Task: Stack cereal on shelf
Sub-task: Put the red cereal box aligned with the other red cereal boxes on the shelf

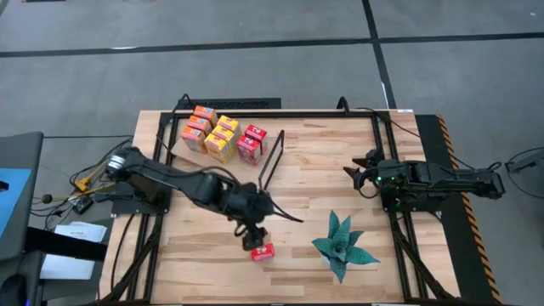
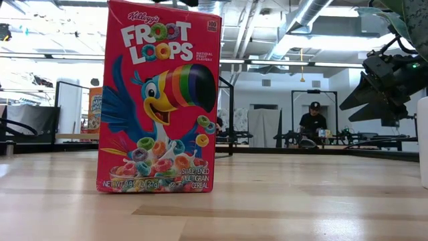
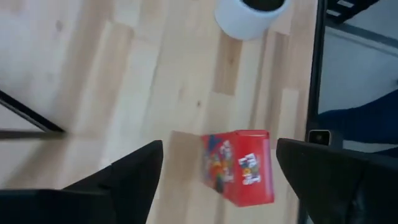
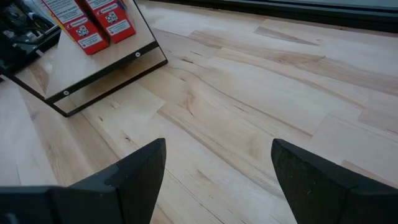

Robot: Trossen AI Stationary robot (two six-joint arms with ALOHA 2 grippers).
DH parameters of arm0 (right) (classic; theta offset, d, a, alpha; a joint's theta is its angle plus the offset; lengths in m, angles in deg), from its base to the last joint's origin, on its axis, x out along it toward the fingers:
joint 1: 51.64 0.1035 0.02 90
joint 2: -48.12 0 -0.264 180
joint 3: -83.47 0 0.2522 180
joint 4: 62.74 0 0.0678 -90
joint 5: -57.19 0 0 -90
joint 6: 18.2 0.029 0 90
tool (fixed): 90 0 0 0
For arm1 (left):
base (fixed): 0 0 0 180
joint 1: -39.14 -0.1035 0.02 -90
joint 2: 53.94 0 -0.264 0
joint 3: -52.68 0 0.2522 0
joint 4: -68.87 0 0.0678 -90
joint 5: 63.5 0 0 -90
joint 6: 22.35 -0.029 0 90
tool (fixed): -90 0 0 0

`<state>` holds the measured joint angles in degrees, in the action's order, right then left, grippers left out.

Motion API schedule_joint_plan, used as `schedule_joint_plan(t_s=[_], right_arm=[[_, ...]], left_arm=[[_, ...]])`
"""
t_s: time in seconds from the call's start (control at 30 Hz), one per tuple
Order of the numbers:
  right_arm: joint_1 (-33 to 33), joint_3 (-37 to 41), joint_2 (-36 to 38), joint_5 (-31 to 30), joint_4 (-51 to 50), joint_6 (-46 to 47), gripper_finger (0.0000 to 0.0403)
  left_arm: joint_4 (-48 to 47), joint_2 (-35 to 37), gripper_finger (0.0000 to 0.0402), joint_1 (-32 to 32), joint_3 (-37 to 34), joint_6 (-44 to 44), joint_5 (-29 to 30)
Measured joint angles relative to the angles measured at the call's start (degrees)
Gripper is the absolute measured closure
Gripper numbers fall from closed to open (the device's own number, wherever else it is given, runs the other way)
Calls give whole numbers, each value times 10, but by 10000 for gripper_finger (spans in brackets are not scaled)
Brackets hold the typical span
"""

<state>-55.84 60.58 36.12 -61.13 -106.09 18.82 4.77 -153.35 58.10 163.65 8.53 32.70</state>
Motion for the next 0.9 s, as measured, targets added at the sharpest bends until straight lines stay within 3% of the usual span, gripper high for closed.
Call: schedule_joint_plan(t_s=[0.33,0.57,0.73,0.9], right_arm=[[0,0,0,0,0,0,86],[0,0,0,3,1,0,86],[0,0,0,28,0,-2,86],[1,0,0,55,0,-2,86]], left_arm=[[16,-51,95,50,0,102,-20],[36,-78,95,94,25,141,48],[0,-131,95,119,67,125,118],[-46,-192,95,122,123,110,121]])
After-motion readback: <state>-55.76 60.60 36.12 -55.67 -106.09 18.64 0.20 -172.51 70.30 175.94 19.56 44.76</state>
